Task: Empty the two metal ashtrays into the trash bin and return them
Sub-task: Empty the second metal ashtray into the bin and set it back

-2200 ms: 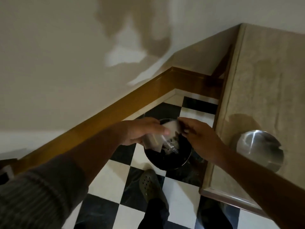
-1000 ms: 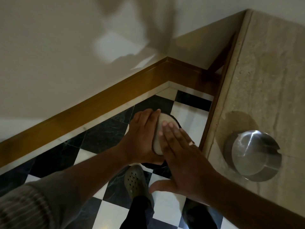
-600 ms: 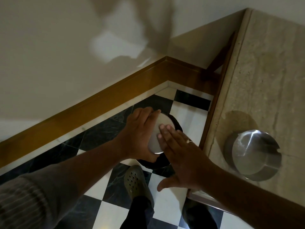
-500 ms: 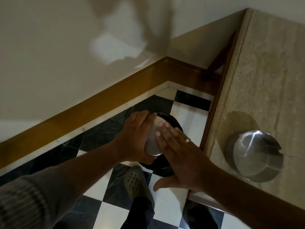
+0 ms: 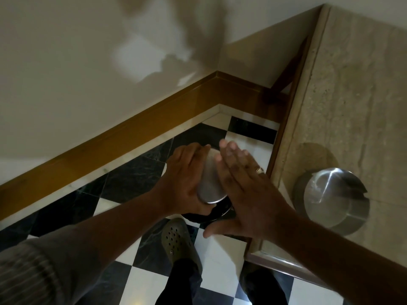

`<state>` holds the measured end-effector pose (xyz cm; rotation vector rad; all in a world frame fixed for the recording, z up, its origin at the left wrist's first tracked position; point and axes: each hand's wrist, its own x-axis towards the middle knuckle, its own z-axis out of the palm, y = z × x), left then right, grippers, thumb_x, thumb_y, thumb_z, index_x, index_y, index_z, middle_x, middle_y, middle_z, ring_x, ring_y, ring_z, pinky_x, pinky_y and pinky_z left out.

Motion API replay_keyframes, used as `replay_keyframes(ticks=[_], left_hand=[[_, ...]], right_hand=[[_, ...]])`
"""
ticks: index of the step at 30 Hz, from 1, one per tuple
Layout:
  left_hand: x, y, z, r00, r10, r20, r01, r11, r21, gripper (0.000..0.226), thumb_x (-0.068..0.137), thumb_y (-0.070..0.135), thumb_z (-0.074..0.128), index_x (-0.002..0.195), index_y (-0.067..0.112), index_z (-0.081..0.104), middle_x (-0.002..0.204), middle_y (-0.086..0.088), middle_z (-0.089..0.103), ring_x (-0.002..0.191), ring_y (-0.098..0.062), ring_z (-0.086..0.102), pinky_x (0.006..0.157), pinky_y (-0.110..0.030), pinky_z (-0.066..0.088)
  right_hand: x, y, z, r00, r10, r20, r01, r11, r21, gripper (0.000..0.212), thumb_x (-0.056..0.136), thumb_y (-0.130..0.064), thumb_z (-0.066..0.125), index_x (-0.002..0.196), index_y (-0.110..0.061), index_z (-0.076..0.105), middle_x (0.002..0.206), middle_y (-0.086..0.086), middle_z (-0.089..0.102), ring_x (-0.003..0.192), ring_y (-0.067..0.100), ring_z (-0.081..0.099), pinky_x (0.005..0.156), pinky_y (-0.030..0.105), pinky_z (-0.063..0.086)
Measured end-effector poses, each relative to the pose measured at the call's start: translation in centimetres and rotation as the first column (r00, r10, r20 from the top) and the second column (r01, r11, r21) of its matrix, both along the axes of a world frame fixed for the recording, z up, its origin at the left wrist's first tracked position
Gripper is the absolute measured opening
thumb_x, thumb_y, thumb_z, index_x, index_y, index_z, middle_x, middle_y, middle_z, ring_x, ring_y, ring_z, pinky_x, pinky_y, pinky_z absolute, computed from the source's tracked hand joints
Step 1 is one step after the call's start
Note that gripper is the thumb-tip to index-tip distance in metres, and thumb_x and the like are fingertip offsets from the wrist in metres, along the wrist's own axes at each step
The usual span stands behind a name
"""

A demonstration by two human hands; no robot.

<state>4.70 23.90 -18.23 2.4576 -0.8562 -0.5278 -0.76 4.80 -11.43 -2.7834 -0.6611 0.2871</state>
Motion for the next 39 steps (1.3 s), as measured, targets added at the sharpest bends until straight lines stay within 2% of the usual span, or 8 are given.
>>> replay_keyframes(ticks=[4, 9, 13, 17, 21, 26, 34, 39], left_hand=[[0.2, 0.7, -0.1, 0.999, 0.018, 0.04, -0.018, 1.0, 0.001, 0.127, 0.052, 0.072, 0.08, 0.149, 0.006, 0.029, 0.144, -0.021, 0.049, 0.13, -0.037, 0.047, 0.103, -0.052, 0.047], [-0.1, 0.9, 1.0, 1.0, 0.017, -0.003, -0.017, 1.0, 0.008, 0.122, 0.052, 0.069, 0.074, 0.147, 0.011, 0.024, 0.142, -0.02, 0.049, 0.128, -0.036, 0.048, 0.102, -0.054, 0.048], [-0.8, 1.2, 2.5, 0.963, 0.167, -0.214, -0.189, 0.978, -0.091, 0.111, 0.053, 0.065, 0.079, 0.143, 0.018, 0.036, 0.139, 0.002, 0.048, 0.124, -0.016, 0.046, 0.098, -0.03, 0.049], [0.3, 0.2, 6.8, 0.59, 0.327, -0.738, -0.501, 0.865, -0.017, 0.089, 0.054, 0.042, 0.092, 0.125, 0.038, 0.04, 0.127, 0.02, 0.052, 0.108, -0.009, 0.062, 0.077, -0.017, 0.054], [0.1, -0.8, 11.5, 0.352, 0.358, -0.865, -0.685, 0.728, 0.022, 0.08, 0.061, 0.071, 0.075, 0.123, 0.025, 0.055, 0.128, -0.007, 0.068, 0.103, -0.019, 0.075, 0.086, -0.041, 0.064], [-0.6, -5.4, 17.0, 0.262, 0.438, -0.86, -0.777, 0.624, 0.081, 0.056, 0.081, 0.05, 0.058, 0.128, 0.02, 0.056, 0.134, -0.012, 0.065, 0.11, -0.029, 0.072, 0.086, -0.041, 0.064], [-4.8, -16.6, 20.6, 0.162, 0.545, -0.822, -0.79, 0.571, 0.223, 0.013, 0.104, 0.021, 0.052, 0.11, 0.027, 0.062, 0.122, -0.007, 0.068, 0.095, -0.024, 0.071, 0.057, -0.028, 0.061], [-10.5, -25.5, 20.0, 0.149, 0.562, -0.814, -0.732, 0.616, 0.292, 0.024, 0.098, 0.005, 0.053, 0.109, 0.024, 0.062, 0.114, -0.007, 0.067, 0.101, -0.027, 0.069, 0.072, -0.037, 0.064]], right_hand=[[0.6, 0.2, 1.8, 0.976, -0.107, 0.192, 0.079, 0.986, 0.148, 0.123, 0.069, -0.088, 0.038, 0.144, 0.006, 0.012, 0.153, 0.03, 0.007, 0.147, 0.04, 0.005, 0.122, 0.051, 0.012], [-1.5, 0.6, -2.8, 0.952, 0.135, -0.276, -0.167, 0.981, -0.094, 0.127, 0.065, -0.09, 0.047, 0.152, -0.004, 0.012, 0.161, 0.019, 0.011, 0.149, 0.035, 0.007, 0.115, 0.059, 0.026], [-0.4, 0.5, -2.3, 0.985, 0.157, -0.07, -0.159, 0.987, -0.021, 0.074, 0.083, -0.047, 0.058, 0.141, -0.005, 0.04, 0.148, 0.021, 0.043, 0.137, 0.04, 0.04, 0.107, 0.049, 0.039], [0.5, -1.2, -0.1, 0.994, -0.05, -0.102, 0.073, 0.969, 0.234, 0.058, 0.086, -0.035, 0.055, 0.137, -0.009, 0.041, 0.131, 0.015, 0.056, 0.115, 0.022, 0.059, 0.096, 0.029, 0.051], [2.2, -2.4, 2.8, 0.836, -0.474, -0.277, 0.549, 0.713, 0.436, 0.049, 0.09, -0.024, 0.056, 0.136, -0.013, 0.044, 0.118, 0.001, 0.052, 0.09, -0.006, 0.049, 0.076, 0.003, 0.043], [1.6, -5.6, 6.2, 0.605, -0.714, -0.353, 0.784, 0.457, 0.421, 0.012, 0.095, -0.012, 0.054, 0.099, -0.02, 0.063, 0.088, -0.007, 0.059, 0.084, 0.009, 0.059, 0.075, 0.018, 0.046], [-5.7, -14.8, 10.7, 0.425, -0.826, -0.371, 0.903, 0.359, 0.235, 0.013, 0.096, -0.025, 0.057, 0.091, -0.023, 0.069, 0.074, -0.012, 0.06, 0.064, -0.007, 0.053, 0.063, -0.002, 0.04], [-11.8, -22.6, 10.5, 0.289, -0.844, -0.453, 0.957, 0.27, 0.107, 0.02, 0.097, -0.018, 0.055, 0.084, -0.02, 0.069, 0.07, -0.008, 0.06, 0.06, -0.003, 0.052, 0.057, -0.002, 0.04]])
